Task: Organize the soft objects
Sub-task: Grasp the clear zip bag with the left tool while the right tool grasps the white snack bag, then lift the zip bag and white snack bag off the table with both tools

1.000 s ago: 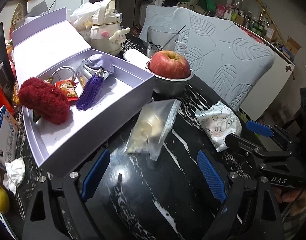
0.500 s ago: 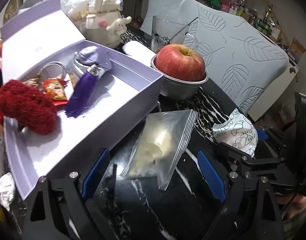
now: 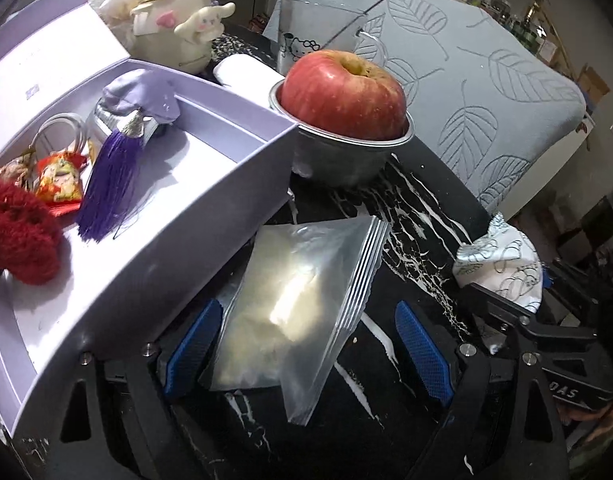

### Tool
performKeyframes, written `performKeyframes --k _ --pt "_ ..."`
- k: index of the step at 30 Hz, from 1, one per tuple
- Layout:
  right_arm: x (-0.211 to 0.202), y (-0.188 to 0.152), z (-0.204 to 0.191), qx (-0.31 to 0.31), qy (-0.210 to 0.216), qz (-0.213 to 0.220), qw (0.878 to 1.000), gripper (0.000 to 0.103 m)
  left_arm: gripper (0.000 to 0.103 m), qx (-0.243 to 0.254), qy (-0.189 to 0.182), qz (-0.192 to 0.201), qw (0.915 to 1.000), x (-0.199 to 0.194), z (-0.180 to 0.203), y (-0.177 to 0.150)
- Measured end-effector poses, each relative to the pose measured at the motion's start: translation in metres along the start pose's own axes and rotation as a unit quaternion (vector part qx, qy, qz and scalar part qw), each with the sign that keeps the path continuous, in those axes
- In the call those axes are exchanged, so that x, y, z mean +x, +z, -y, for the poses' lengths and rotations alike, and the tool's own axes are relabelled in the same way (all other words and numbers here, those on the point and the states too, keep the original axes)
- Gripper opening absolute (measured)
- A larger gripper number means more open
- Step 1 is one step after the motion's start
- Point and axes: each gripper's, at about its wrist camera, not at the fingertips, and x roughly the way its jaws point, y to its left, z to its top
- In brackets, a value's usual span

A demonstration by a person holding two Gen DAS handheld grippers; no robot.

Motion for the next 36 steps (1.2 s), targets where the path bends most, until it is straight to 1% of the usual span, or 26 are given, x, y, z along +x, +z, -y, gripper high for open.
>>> performKeyframes --k 1,2,3,4,5,6,7,16,26,33,36 --pt "-0.001 -0.001 0.001 0.002 -0.001 -0.001 1.0 0.062 0.086 0.004 0.005 0.0 1.0 0.001 0.002 0.0" --pt "-0.002 -0.002 0.003 0.004 -0.003 -0.001 1.0 0.061 0.082 0.013 0.02 0.002 0.9997 0.002 0.005 0.0" --pt "-0.003 -0.002 0.003 0.005 -0.004 -0.002 1.0 0.061 0.069 0.02 0.031 0.004 0.9993 0.002 0.007 0.0" --pt "-0.004 -0.003 0.004 0.007 -0.004 -0.002 1.0 0.061 0.058 0.03 0.054 0.007 0.9981 0.002 0.01 -0.001" --pt "-0.006 -0.004 0.006 0.009 -0.005 -0.003 1.0 0.061 0.056 0.035 0.061 0.009 0.9975 0.002 0.011 -0.002" --pt "-0.007 -0.006 0.007 0.011 -0.005 -0.003 1.0 0.061 0.056 0.035 0.057 0.008 0.9977 0.001 0.012 -0.003" --pt "-0.009 -0.007 0.007 0.012 -0.006 -0.004 1.0 0.061 0.053 0.033 0.051 0.008 0.9981 -0.001 0.011 -0.005" --pt "-0.025 -0.025 0.007 0.019 -0.002 -0.006 1.0 0.06 0.053 0.032 0.02 -0.008 0.9993 -0.018 0.022 -0.029" --pt "-0.048 -0.054 0.002 0.021 0.012 -0.005 1.0 0.058 0.053 0.053 0.002 -0.025 0.9983 -0.042 0.044 -0.068" --pt "-0.064 -0.075 -0.006 0.012 0.013 -0.012 1.0 0.058 0.053 0.071 -0.004 -0.033 0.9969 -0.05 0.055 -0.086" --pt "-0.067 -0.081 -0.009 0.012 0.018 -0.017 1.0 0.059 0.053 0.08 0.004 -0.032 0.9963 -0.05 0.058 -0.088"
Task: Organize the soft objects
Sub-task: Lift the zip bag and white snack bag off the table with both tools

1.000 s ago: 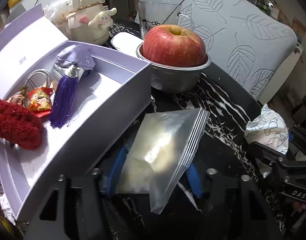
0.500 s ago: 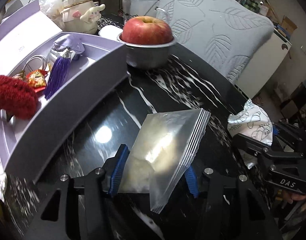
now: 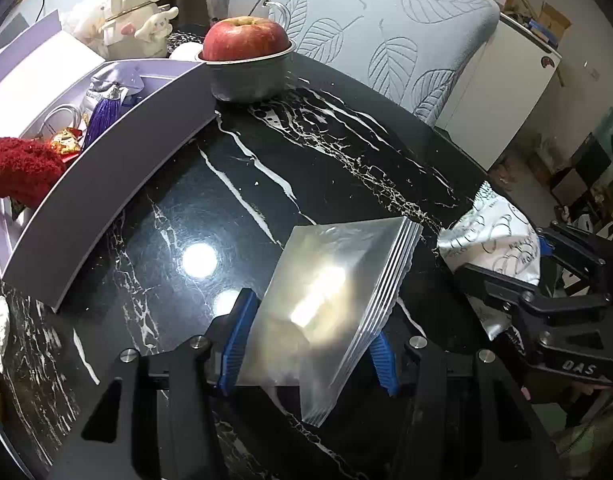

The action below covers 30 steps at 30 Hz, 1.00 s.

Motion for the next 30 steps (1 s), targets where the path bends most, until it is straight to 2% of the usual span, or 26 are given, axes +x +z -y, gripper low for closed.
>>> performKeyframes --k 5,6,9,10,14,15,17,18,22,27,30 --pt "-0.001 -0.004 -0.002 0.0 0.001 0.002 1.0 0.061 0.057 0.01 0.014 0.005 0.9998 0.003 0.004 0.001" --pt "-0.001 -0.004 -0.002 0.001 0.001 0.003 1.0 0.064 0.059 0.015 0.02 0.006 0.9997 0.004 0.005 0.002" --pt "0.0 -0.004 -0.004 0.0 0.004 0.004 1.0 0.076 0.073 0.016 0.02 0.009 0.9996 0.006 0.006 0.001" --pt "0.001 -0.005 -0.005 -0.002 0.004 0.004 1.0 0.077 0.074 0.017 0.02 0.01 0.9996 0.007 0.006 0.001" --pt "0.003 -0.006 -0.008 -0.011 -0.006 0.011 1.0 0.078 0.075 0.018 0.02 0.022 0.9994 0.006 0.005 -0.001" --pt "0.003 -0.006 -0.008 -0.01 -0.01 0.014 1.0 0.074 0.075 0.017 0.02 0.024 0.9994 0.006 0.004 -0.002" --pt "0.003 -0.006 -0.008 -0.009 -0.019 0.022 1.0 0.056 0.067 0.021 0.023 0.029 0.9991 0.005 0.004 -0.004" --pt "0.002 -0.006 -0.006 -0.006 -0.027 0.028 0.999 0.054 0.053 0.021 0.02 0.032 0.9991 0.003 0.004 -0.004" --pt "0.0 -0.004 0.003 0.016 -0.017 0.032 0.999 0.052 0.051 0.019 0.018 0.031 0.9992 0.001 0.004 -0.004" --pt "-0.004 -0.005 0.006 0.026 -0.009 0.029 0.999 0.052 0.05 -0.001 -0.018 0.026 0.9995 -0.004 -0.001 -0.006" --pt "-0.006 -0.007 0.004 0.027 -0.003 0.028 0.999 0.052 0.05 0.0 -0.016 0.034 0.9993 -0.009 -0.001 -0.009"
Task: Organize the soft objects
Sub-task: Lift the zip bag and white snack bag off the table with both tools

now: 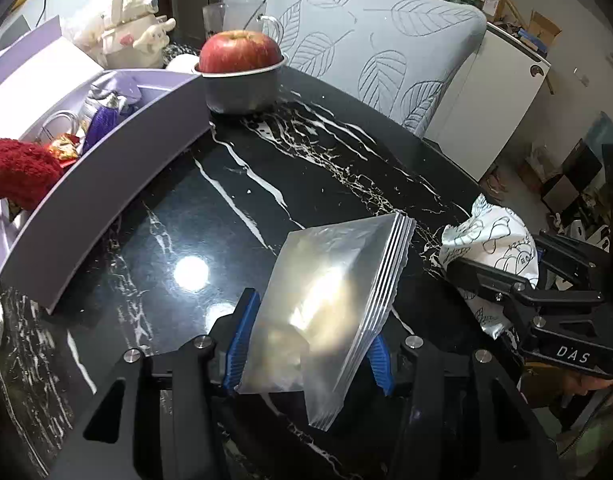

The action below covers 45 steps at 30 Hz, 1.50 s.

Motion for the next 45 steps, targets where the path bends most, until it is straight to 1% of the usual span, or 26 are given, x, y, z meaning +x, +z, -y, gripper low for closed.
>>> performKeyframes --k 3,6,11,22,28,34,39,45 --pt "0.0 -0.001 -0.004 0.001 0.007 -0.004 1.0 0.052 0.05 -0.003 -0.002 0.005 1.0 -0.007 -0.001 -0.002" --pt "-0.002 -0.003 -0.012 -0.007 0.012 -0.002 1.0 0.052 0.05 -0.006 0.004 0.012 0.9999 -0.014 -0.004 -0.004" --pt "-0.006 -0.005 -0.028 -0.018 0.038 0.002 0.999 0.052 0.05 -0.024 0.009 0.024 0.9994 -0.028 -0.013 -0.01" --pt "-0.012 -0.008 -0.073 -0.062 0.095 0.009 0.994 0.052 0.05 -0.067 0.045 0.055 0.9952 -0.068 -0.038 -0.037" --pt "-0.02 -0.007 -0.099 -0.095 0.12 0.021 0.988 0.052 0.05 -0.092 0.068 0.078 0.9903 -0.093 -0.052 -0.051" --pt "-0.031 -0.001 -0.123 -0.133 0.136 0.041 0.981 0.052 0.05 -0.105 0.094 0.114 0.9834 -0.124 -0.06 -0.058" --pt "-0.041 0.006 -0.138 -0.156 0.153 0.059 0.974 0.052 0.05 -0.11 0.111 0.141 0.9777 -0.146 -0.065 -0.057" --pt "-0.051 0.022 -0.153 -0.179 0.167 0.082 0.966 0.052 0.05 -0.108 0.132 0.167 0.971 -0.164 -0.072 -0.046"
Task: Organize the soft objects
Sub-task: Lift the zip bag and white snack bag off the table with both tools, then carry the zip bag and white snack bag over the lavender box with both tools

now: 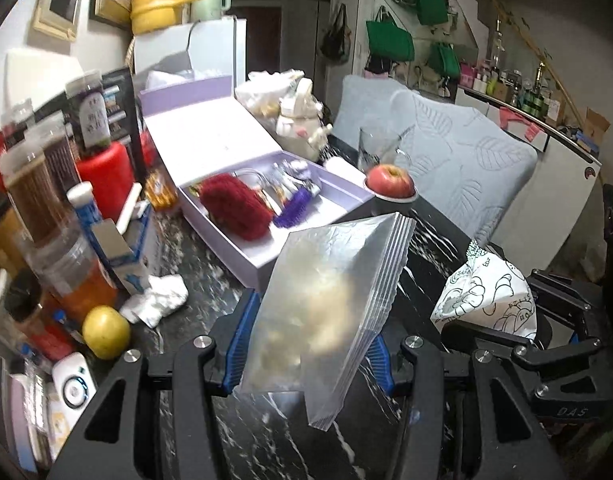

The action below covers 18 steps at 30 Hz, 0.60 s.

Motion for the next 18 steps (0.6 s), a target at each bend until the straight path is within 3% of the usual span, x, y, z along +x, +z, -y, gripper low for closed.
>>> performKeyframes --k 18 --pt "0.01 0.082 0.002 -0.053 0.001 0.054 0.997 0.052 0.05 0.019 0.008 0.073 0.9971 0.013 -0.021 0.081"
